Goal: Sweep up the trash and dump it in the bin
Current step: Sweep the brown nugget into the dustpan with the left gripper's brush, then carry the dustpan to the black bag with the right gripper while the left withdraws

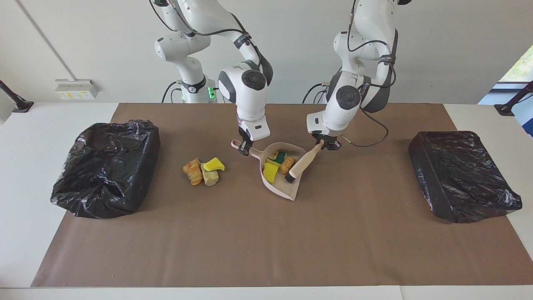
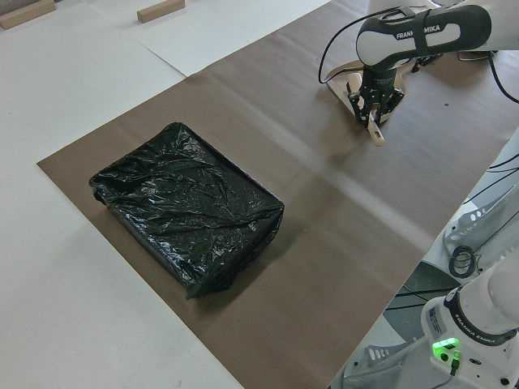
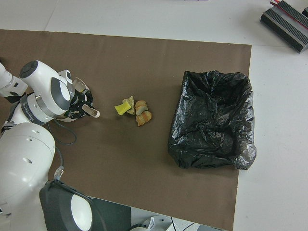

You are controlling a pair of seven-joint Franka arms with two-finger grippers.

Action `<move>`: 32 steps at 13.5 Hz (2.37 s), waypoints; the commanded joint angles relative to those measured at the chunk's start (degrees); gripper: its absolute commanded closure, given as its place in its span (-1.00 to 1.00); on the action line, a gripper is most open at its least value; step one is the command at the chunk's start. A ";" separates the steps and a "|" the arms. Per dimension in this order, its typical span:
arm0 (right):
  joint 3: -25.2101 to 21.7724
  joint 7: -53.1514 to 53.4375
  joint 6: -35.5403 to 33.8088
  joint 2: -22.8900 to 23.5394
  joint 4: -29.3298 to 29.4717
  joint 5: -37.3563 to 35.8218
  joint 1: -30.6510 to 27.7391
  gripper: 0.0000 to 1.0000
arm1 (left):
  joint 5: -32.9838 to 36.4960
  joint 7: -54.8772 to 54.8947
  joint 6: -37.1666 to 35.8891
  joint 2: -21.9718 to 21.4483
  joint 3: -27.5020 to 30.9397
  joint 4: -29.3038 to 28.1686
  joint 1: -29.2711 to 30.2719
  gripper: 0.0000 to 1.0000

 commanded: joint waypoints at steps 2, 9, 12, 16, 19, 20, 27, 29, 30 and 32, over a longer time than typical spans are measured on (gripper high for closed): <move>0.21 -1.22 0.97 -0.07 0.00 0.33 -0.22 1.00 | -0.91 -4.54 -3.83 -1.86 1.58 0.73 0.92 1.00; 0.21 -1.92 -4.20 -4.63 0.53 0.95 -2.59 1.00 | -0.73 -37.09 -9.30 -6.08 1.05 0.21 -2.21 1.00; 0.13 -1.75 -11.13 -10.25 0.44 0.95 -5.57 1.00 | -0.82 -51.19 -7.81 -7.22 0.88 -1.02 -7.32 1.00; -0.40 -5.24 -17.73 -17.72 0.97 0.95 -12.24 1.00 | -1.43 -57.99 -3.77 -10.82 0.70 -6.19 -14.34 1.00; -0.58 -13.93 -21.68 -19.58 3.67 -0.19 -19.79 1.00 | -7.31 -60.17 -1.74 -12.76 0.70 -8.66 -20.15 1.00; -0.58 -17.36 -23.53 -19.58 4.91 -1.07 -22.43 1.00 | -7.50 -63.84 -1.39 -12.15 0.79 -8.84 -23.48 1.00; -1.46 -43.64 -19.43 -19.85 4.40 -4.57 -42.30 1.00 | -9.17 -74.78 4.76 -11.09 0.70 -11.56 -33.70 1.00; -1.46 -50.23 -16.01 -19.06 4.05 -8.01 -46.95 1.00 | -10.05 -74.07 5.12 -10.57 0.79 -11.92 -33.70 1.00; -1.46 -52.78 -14.69 -18.88 3.35 -9.06 -48.98 1.00 | -10.05 -74.42 5.38 -8.74 0.79 -12.09 -33.79 1.00; -1.37 -57.27 -13.44 -19.06 2.38 -19.12 -49.18 1.00 | -10.05 -74.77 7.83 -6.61 0.79 -11.83 -33.79 0.98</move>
